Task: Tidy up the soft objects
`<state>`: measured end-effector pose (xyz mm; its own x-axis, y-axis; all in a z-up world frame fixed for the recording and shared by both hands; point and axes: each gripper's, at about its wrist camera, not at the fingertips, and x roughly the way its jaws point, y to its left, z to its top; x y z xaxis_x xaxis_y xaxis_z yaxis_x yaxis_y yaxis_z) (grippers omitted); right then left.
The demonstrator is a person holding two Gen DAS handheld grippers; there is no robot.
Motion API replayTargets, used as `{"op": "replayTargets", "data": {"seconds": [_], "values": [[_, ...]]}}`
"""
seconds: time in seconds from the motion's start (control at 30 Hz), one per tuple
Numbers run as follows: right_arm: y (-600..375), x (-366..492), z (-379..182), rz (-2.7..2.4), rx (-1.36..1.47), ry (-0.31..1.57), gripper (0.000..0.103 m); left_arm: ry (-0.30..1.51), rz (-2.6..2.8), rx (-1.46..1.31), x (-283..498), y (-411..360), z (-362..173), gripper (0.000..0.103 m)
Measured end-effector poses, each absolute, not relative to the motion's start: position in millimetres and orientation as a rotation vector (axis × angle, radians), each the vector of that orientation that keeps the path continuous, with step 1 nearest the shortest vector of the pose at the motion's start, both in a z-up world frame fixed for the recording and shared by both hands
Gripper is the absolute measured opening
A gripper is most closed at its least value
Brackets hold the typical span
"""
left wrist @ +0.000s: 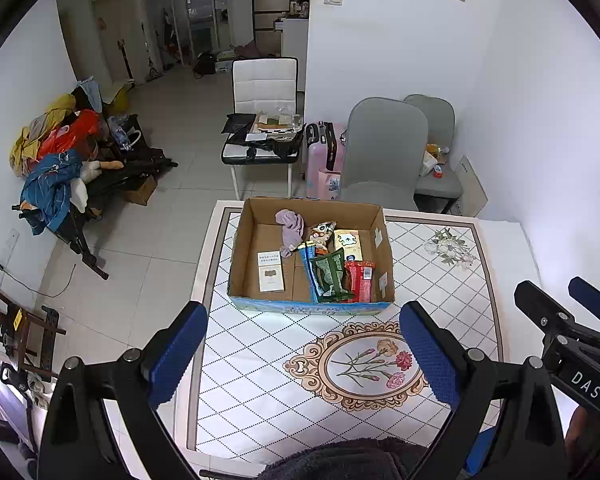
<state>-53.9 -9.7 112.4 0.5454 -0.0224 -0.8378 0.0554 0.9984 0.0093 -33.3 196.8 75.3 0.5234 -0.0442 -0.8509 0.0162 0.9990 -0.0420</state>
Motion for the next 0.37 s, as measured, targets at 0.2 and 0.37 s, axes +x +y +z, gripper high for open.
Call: {"op": "replayTargets", "data": {"seconds": [0.2,0.37], "values": [[-10.2,-55.1,111.4,-0.049,0.039,0.993,0.094,1.02,-0.039,-0.033,-34.5,197.0,75.6,0.099],[-10.3,-54.8,111.5,-0.045,0.047,0.996,0.094,1.019,-0.037,-0.032,-35.4,197.1,75.9,0.099]]}}
